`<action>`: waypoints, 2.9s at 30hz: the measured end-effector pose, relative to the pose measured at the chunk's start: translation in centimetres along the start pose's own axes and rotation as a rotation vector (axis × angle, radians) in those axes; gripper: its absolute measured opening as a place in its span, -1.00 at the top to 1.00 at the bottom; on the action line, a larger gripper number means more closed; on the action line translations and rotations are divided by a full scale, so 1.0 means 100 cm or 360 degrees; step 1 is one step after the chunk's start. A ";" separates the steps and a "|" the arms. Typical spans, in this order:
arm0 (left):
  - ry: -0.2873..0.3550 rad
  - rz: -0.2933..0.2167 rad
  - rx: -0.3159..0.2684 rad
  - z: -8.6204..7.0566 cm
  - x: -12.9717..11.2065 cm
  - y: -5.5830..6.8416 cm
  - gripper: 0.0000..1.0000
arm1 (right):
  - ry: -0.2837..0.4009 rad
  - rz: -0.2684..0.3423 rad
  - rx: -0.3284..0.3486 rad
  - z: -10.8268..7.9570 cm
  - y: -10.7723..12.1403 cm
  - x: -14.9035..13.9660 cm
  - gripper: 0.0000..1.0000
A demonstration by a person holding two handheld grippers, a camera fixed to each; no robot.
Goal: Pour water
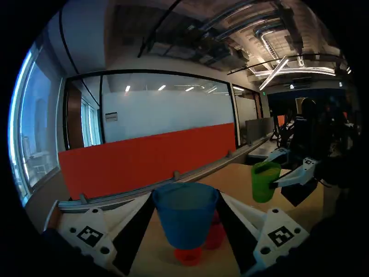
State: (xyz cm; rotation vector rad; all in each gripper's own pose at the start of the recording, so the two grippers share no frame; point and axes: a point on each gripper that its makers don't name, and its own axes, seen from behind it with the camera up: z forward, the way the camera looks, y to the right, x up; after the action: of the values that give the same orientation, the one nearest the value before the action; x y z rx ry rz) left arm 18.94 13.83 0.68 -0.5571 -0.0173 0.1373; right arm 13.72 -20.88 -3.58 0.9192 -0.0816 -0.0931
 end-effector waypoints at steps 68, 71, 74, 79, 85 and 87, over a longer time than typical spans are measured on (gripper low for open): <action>-0.0604 0.0143 -0.0531 0.015 -0.152 0.087 -0.78 | -0.0481 0.0030 0.0110 -0.015 0.018 -0.106 -0.78; -0.0631 0.0155 -0.0550 0.014 -0.160 0.088 -0.78 | -0.0504 0.0026 0.0111 -0.015 0.019 -0.111 -0.79; -0.0659 0.0169 -0.0570 0.013 -0.167 0.090 -0.79 | -0.0528 0.0021 0.0113 -0.014 0.020 -0.116 -0.79; -0.0704 0.0192 -0.0601 0.014 -0.181 0.092 -0.79 | -0.0568 0.0011 0.0122 -0.013 0.020 -0.125 -0.79; -0.0759 0.0235 -0.0631 0.016 -0.197 0.093 -0.78 | -0.0613 0.0005 0.0126 -0.011 0.022 -0.135 -0.79; -0.0771 0.0249 -0.0637 0.018 -0.201 0.093 -0.78 | -0.0625 0.0005 0.0129 -0.010 0.022 -0.139 -0.79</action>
State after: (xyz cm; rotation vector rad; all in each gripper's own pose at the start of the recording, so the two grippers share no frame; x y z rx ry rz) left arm -2.21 19.85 -2.29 -0.9140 -0.4819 0.4253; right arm 0.16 -17.14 -2.85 0.9717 -0.4538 -0.2684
